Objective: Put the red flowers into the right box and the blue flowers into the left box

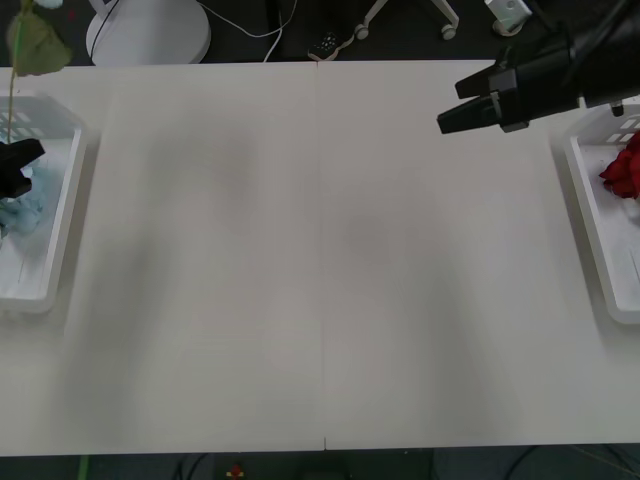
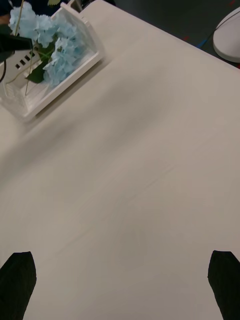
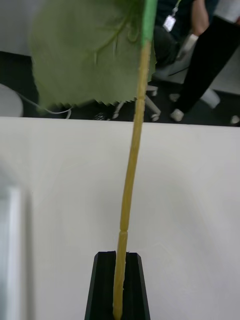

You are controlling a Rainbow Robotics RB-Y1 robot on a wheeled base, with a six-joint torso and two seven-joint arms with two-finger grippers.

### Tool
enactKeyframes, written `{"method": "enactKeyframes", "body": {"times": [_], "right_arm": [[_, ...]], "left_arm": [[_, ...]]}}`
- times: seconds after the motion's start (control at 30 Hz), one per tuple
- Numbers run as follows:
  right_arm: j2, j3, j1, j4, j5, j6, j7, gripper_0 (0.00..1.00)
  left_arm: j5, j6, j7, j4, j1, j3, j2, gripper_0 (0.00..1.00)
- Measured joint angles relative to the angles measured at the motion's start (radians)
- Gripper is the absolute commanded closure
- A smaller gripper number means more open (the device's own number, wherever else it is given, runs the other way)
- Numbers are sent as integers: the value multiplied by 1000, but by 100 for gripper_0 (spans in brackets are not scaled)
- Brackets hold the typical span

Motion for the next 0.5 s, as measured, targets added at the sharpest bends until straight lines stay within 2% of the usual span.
{"method": "enactKeyframes", "body": {"times": [0.07,0.2,0.3,0.5], "right_arm": [[-42,0,14,-1,-26,16,111,0],[-107,0,47,-25,-57,26,354,0],[-153,0,75,-70,-76,26,380,0],[-215,0,127,-168,-88,26,380,0]], "left_arm": [[-101,14,55,13,-11,35,20,100],[-298,20,292,17,-19,85,59,100],[-479,22,437,18,-19,126,72,100],[-657,140,452,19,-19,223,72,100]]}}
